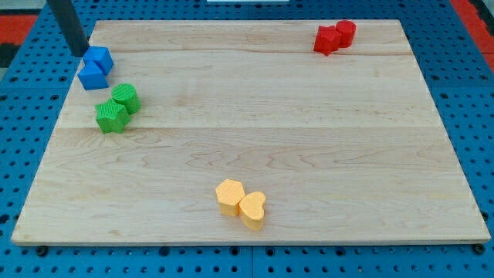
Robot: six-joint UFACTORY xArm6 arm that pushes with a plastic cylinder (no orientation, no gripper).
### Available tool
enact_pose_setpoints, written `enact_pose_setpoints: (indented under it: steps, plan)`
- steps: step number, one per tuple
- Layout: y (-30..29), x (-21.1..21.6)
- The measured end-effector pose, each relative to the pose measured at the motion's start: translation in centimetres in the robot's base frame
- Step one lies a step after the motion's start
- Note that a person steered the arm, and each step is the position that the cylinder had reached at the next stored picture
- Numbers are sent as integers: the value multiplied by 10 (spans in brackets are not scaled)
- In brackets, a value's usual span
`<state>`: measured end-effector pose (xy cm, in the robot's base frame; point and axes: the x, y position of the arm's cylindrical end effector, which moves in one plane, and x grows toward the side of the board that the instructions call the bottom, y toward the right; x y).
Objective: Move your arm towards the top center of the board
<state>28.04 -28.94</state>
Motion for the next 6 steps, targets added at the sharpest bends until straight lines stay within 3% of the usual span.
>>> enact_pose_setpoints:
  steps: [2, 3, 4, 6]
  plan:
    - [0, -11]
    - [23, -36]
    - [94, -58]
    - [228, -50]
